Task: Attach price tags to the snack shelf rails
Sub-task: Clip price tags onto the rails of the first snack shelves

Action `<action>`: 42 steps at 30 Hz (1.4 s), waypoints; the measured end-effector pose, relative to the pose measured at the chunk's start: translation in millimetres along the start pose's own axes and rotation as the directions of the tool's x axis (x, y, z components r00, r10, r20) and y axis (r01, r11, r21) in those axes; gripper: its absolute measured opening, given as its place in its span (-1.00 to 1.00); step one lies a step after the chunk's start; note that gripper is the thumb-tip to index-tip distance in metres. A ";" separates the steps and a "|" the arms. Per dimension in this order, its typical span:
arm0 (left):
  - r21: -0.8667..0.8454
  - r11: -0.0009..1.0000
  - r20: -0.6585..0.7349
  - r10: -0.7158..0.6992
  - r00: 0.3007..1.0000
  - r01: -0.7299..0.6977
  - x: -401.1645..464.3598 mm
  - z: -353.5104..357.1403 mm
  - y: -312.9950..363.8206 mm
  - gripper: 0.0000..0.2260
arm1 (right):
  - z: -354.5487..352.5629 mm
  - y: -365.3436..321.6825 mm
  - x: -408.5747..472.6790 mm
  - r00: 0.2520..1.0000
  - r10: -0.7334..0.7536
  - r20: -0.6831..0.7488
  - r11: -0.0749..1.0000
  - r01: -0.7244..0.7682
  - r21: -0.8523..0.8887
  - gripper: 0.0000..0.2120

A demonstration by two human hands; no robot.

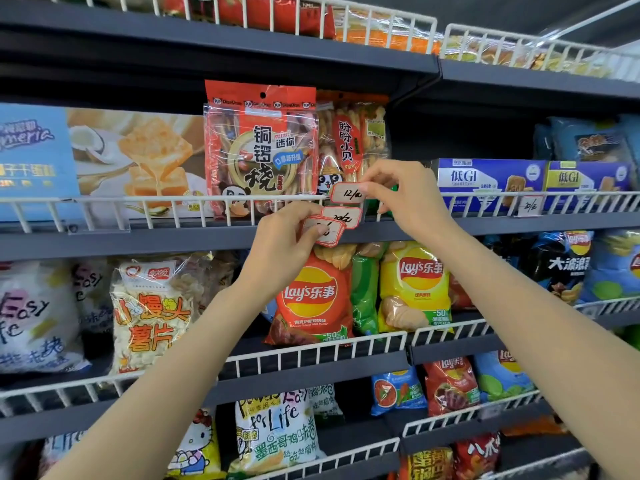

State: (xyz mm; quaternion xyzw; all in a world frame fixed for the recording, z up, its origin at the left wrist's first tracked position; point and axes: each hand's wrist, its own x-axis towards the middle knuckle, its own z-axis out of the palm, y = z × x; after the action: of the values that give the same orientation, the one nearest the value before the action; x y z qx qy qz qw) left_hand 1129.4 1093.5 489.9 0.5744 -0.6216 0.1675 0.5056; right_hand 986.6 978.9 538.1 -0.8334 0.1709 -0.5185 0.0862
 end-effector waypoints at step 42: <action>0.029 1.000 -0.014 0.007 1.000 -0.006 3.1 0.5 -4.2 -0.81 | 8.3 -2.7 -20.1 0.977 -0.098 0.190 0.825 0.186 -0.534 -0.70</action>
State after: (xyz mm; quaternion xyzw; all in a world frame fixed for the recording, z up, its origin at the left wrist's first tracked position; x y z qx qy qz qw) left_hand 1133.4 1090.3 490.7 0.5784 -0.6175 0.1819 0.5010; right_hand 986.4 988.7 518.4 -0.8710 0.2423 -0.3866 -0.1821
